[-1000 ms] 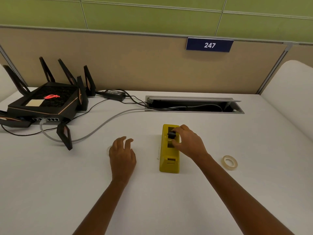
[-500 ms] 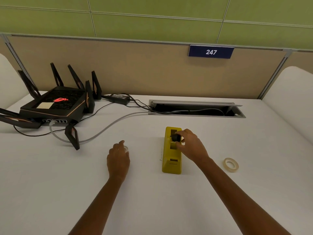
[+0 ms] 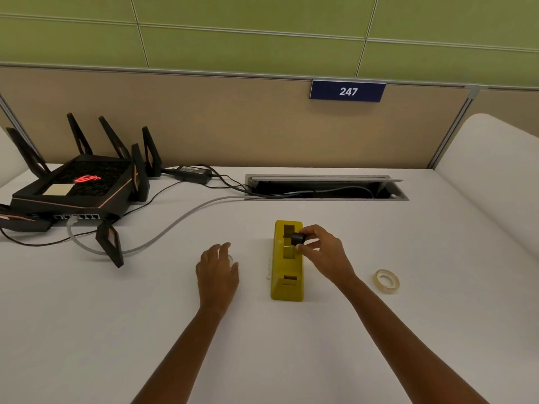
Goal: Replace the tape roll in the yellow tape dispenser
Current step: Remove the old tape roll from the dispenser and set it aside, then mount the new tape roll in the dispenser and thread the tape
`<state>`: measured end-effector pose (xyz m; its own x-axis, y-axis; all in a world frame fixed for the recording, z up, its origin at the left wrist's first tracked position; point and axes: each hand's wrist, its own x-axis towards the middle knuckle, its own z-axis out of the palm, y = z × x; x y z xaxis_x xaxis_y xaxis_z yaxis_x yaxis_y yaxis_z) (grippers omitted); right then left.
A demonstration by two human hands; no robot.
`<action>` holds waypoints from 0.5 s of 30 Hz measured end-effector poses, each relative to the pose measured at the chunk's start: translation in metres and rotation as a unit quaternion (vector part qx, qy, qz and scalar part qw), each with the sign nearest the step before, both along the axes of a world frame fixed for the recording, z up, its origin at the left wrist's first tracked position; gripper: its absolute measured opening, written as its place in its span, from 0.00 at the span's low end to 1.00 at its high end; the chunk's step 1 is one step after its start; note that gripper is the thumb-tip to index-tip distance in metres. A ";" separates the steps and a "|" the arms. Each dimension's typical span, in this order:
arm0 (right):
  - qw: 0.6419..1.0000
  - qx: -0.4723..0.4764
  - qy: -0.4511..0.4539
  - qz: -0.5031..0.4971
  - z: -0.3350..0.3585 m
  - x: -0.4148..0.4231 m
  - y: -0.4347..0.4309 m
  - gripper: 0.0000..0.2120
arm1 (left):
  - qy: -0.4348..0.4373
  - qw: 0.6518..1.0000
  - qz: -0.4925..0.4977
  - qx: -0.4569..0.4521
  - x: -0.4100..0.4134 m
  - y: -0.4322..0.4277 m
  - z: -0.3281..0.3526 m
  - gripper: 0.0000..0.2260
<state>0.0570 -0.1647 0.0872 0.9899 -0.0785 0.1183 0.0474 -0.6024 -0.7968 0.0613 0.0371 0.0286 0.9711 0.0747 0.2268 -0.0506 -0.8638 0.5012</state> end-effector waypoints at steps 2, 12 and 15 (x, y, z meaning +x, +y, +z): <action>1.000 0.020 -0.004 -0.005 0.000 -0.002 -0.001 0.13 | -0.041 0.997 -0.021 -0.055 0.000 -0.010 0.009 0.17; 0.993 0.118 -0.017 0.015 0.008 -0.025 -0.003 0.12 | 0.085 0.904 -0.201 -0.369 -0.008 -0.080 0.053 0.11; 0.992 0.120 -0.023 0.013 0.008 -0.033 -0.008 0.13 | 0.106 0.892 -0.216 -0.383 -0.013 -0.088 0.054 0.11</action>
